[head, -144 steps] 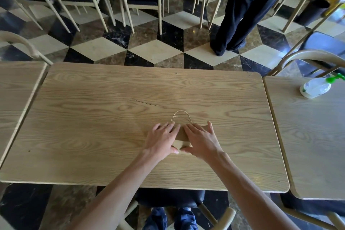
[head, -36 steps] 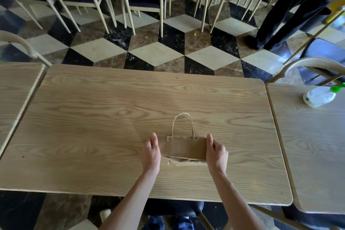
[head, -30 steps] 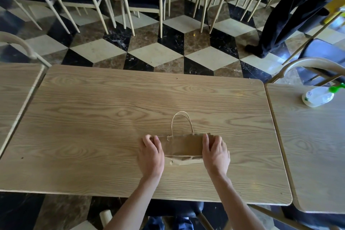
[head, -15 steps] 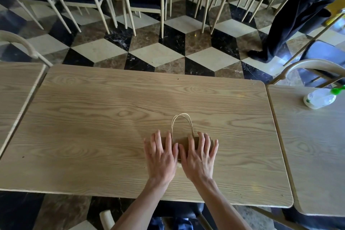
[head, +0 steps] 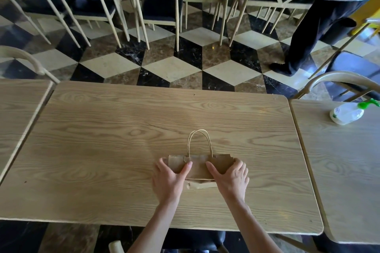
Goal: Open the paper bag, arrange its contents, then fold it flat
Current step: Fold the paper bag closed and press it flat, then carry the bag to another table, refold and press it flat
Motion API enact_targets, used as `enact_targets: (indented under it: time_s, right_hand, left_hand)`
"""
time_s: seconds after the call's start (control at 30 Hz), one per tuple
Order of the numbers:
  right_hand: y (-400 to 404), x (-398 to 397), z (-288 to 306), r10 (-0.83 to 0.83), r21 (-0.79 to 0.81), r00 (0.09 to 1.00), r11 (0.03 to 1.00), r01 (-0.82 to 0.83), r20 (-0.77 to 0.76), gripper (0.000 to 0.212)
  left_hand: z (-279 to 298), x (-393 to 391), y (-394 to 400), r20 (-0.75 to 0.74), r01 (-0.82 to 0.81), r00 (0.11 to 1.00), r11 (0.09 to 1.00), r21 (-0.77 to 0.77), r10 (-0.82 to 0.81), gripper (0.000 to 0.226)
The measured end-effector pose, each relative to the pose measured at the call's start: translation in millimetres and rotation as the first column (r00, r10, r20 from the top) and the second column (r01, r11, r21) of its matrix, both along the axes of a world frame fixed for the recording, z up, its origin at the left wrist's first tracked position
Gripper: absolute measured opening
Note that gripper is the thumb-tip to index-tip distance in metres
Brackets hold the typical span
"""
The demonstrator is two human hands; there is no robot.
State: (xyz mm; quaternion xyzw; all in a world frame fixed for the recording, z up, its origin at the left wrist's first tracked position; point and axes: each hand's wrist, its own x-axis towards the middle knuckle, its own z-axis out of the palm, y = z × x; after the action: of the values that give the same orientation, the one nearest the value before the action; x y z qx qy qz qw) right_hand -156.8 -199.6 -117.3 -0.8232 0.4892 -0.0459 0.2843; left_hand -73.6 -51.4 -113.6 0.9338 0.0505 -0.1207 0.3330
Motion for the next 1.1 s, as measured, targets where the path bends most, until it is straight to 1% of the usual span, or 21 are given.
enact_targets:
  time_s: [0.03, 0.1, 0.13, 0.2, 0.27, 0.4, 0.53, 0.57, 0.67, 0.73, 0.8, 0.93, 1.0, 1.1]
  right_hand:
    - [-1, 1, -1, -0.017, 0.062, 1.000, 0.998, 0.017, 0.009, 0.084]
    - [-3, 1, -2, -0.076, 0.231, 0.994, 0.971, 0.054, 0.085, 0.073]
    - [-4, 1, -2, -0.111, 0.304, 0.986, 0.950, 0.068, 0.126, 0.069]
    - [-7, 0, -1, -0.130, 0.356, 0.976, 0.932, 0.061, 0.172, 0.061]
    - [-9, 0, 0, -0.111, 0.351, 0.976, 0.936, 0.039, 0.188, 0.054]
    - [-13, -1, 7, -0.087, 0.351, 0.972, 0.936, 0.005, 0.218, 0.044]
    - [-18, -1, 31, -0.043, 0.304, 0.964, 0.952, -0.041, 0.263, 0.040]
    - [-19, -1, 40, -0.031, 0.283, 0.960, 0.958, -0.051, 0.277, 0.038]
    - [-22, 3, 70, 0.000, 0.227, 0.947, 0.971, -0.077, 0.322, 0.032]
    - [-23, 4, 91, 0.011, 0.210, 0.932, 0.973, -0.093, 0.362, 0.035]
    - [-24, 5, 113, 0.006, 0.218, 0.914, 0.970, -0.104, 0.407, 0.037]
    - [-29, 8, 160, -0.023, 0.272, 0.881, 0.955, -0.121, 0.473, 0.038]
    - [-30, 11, 186, -0.010, 0.266, 0.861, 0.953, -0.146, 0.508, 0.039]
    - [-31, 17, 231, 0.024, 0.225, 0.828, 0.958, -0.180, 0.560, 0.042]
  left_hand:
    - [-1, 1, 1, -0.065, -0.046, 0.997, 0.997, -0.057, 0.042, 0.084]
    - [-3, 4, 4, -0.175, -0.091, 0.983, 0.980, -0.179, 0.059, 0.071]
    - [-3, 5, 6, -0.198, -0.093, 0.979, 0.971, -0.222, 0.048, 0.068]
    - [-3, 8, 9, -0.213, -0.079, 0.977, 0.955, -0.287, 0.017, 0.069]
    - [0, 12, 11, -0.220, -0.071, 0.975, 0.927, -0.367, -0.012, 0.069]
    - [11, 19, 12, -0.186, -0.054, 0.982, 0.890, -0.453, -0.035, 0.063]
    - [28, 24, 11, -0.170, -0.097, 0.985, 0.837, -0.539, 0.004, 0.034]
    - [33, 25, 12, -0.162, -0.107, 0.987, 0.823, -0.558, 0.018, 0.033]
    - [54, 28, 12, -0.113, -0.096, 0.993, 0.804, -0.586, 0.037, 0.042]
    - [75, 31, 14, -0.080, -0.075, 0.996, 0.795, -0.602, 0.033, 0.045]
    - [100, 33, 16, -0.054, -0.049, 0.998, 0.778, -0.627, 0.019, 0.048]
    - [158, 39, 19, -0.051, -0.035, 0.999, 0.761, -0.648, 0.003, 0.056]
    - [187, 41, 20, -0.027, -0.015, 1.000, 0.741, -0.672, -0.004, 0.052]
    - [227, 43, 21, -0.004, -0.032, 0.999, 0.701, -0.712, 0.042, 0.046]
